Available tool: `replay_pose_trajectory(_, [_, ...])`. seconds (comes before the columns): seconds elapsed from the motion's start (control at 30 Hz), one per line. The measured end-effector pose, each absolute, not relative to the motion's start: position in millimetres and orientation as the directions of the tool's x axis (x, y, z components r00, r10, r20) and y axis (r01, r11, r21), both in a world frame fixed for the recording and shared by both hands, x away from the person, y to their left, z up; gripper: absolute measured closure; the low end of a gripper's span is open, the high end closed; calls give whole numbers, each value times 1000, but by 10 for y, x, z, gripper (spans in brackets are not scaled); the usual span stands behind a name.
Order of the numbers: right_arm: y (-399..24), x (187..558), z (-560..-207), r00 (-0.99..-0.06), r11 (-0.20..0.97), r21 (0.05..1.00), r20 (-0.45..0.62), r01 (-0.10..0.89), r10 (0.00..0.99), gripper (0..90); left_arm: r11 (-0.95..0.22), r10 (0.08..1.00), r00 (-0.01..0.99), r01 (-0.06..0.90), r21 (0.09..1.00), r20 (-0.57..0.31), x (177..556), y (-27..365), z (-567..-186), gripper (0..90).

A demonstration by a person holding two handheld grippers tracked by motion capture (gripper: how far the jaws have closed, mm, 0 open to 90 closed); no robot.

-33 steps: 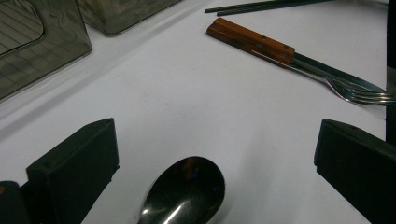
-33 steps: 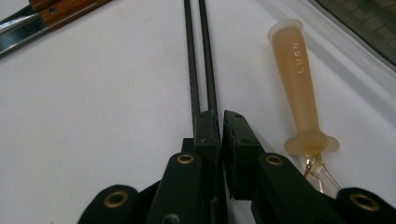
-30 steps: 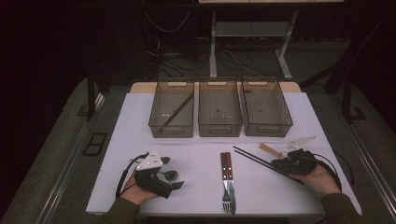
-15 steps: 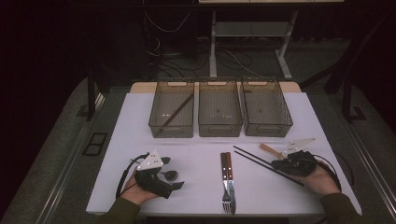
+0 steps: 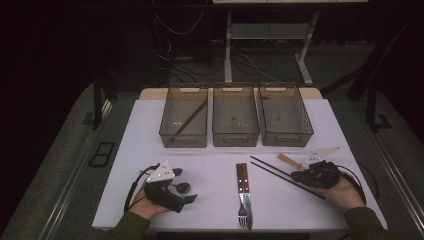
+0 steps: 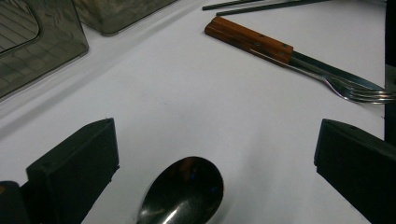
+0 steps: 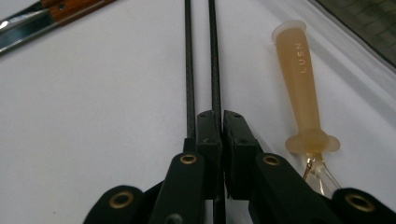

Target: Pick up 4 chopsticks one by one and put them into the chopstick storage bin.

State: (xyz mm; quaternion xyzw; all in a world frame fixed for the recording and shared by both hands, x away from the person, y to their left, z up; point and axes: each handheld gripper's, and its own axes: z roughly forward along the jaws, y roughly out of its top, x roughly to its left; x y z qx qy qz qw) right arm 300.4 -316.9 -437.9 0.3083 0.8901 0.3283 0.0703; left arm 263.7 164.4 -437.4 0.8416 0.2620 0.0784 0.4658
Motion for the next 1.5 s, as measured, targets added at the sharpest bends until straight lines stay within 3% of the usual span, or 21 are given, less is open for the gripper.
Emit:
replay_pose_trajectory(0.97, [-3178, 2927, -3940, -820, 479, 768, 103, 425, 562, 861, -419, 511, 850, 374, 828, -126, 2624, 1633, -4386, 0])
replay_pose_trajectory(1.5, [-2821, 3055, -3686, -821, 421, 816, 109, 396, 560, 860, -409, 508, 851, 377, 831, -136, 2625, 1632, -4380, 0])
